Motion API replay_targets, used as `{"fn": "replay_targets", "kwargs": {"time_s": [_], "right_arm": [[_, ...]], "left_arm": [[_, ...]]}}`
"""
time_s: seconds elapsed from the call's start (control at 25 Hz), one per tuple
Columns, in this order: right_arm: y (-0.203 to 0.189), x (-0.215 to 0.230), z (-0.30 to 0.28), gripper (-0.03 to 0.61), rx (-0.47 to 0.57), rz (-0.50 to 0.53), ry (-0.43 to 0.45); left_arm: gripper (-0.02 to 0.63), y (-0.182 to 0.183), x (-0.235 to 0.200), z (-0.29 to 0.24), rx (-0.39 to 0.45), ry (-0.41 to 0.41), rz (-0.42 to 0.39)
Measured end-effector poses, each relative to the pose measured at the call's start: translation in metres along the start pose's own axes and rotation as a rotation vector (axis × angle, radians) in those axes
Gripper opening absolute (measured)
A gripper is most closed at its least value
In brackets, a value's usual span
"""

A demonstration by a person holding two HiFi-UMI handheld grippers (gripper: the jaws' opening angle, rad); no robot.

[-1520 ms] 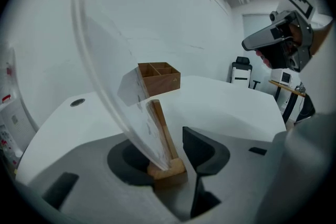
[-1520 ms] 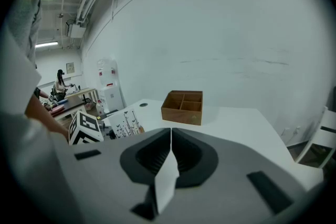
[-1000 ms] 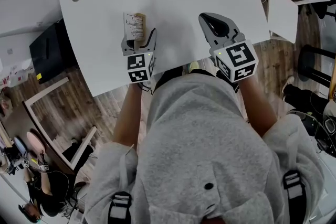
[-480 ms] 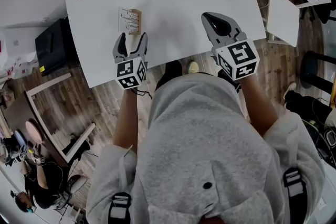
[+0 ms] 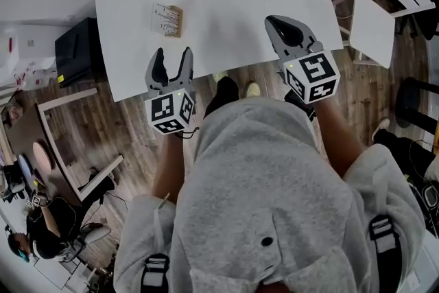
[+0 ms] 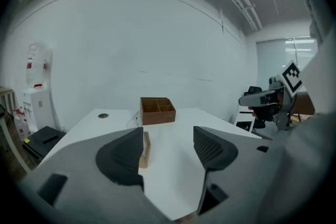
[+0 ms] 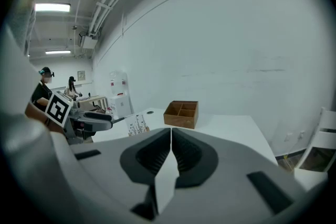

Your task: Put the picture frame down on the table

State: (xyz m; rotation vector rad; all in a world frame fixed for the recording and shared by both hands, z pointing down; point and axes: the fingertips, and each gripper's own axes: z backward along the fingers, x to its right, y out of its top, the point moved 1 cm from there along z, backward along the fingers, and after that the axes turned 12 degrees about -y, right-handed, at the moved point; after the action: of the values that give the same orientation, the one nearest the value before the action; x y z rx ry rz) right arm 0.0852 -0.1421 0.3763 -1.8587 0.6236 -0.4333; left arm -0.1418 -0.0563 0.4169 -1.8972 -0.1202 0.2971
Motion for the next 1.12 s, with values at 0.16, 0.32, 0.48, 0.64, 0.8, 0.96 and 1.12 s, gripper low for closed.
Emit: {"fn": "replay_targets", "kwargs": {"time_s": [0.16, 0.32, 0.48, 0.64, 0.8, 0.96, 1.12], "right_arm": [[0.001, 0.002, 0.018, 0.029, 0.026, -0.002, 0.019], [0.000, 0.009, 0.040, 0.029, 0.045, -0.003, 0.022], [0.001, 0.013, 0.058, 0.029, 0.068, -0.007, 0.018], [-0.001, 0.017, 0.075, 0.029, 0.087, -0.013, -0.006], [-0.004, 0.023, 0.087, 0.029, 0.091, -0.009, -0.037], [-0.003, 0.026, 0.093, 0.029, 0.090, 0.006, -0.037], [0.005, 0.031, 0.095, 0.029, 0.106, 0.001, -0.049]], "left_arm": [[0.152, 0.027, 0.037, 0.015, 0.064, 0.016, -0.040], [0.062, 0.046, 0.072, 0.028, 0.039, 0.042, -0.110], [0.021, 0.064, 0.095, 0.044, 0.044, 0.080, -0.158], [0.021, 0.070, 0.110, 0.056, 0.081, 0.079, -0.172], [0.020, 0.069, 0.120, 0.060, 0.084, 0.060, -0.174], [0.020, 0.068, 0.125, 0.058, 0.084, 0.054, -0.178], [0.020, 0.070, 0.125, 0.053, 0.080, 0.040, -0.175]]}}
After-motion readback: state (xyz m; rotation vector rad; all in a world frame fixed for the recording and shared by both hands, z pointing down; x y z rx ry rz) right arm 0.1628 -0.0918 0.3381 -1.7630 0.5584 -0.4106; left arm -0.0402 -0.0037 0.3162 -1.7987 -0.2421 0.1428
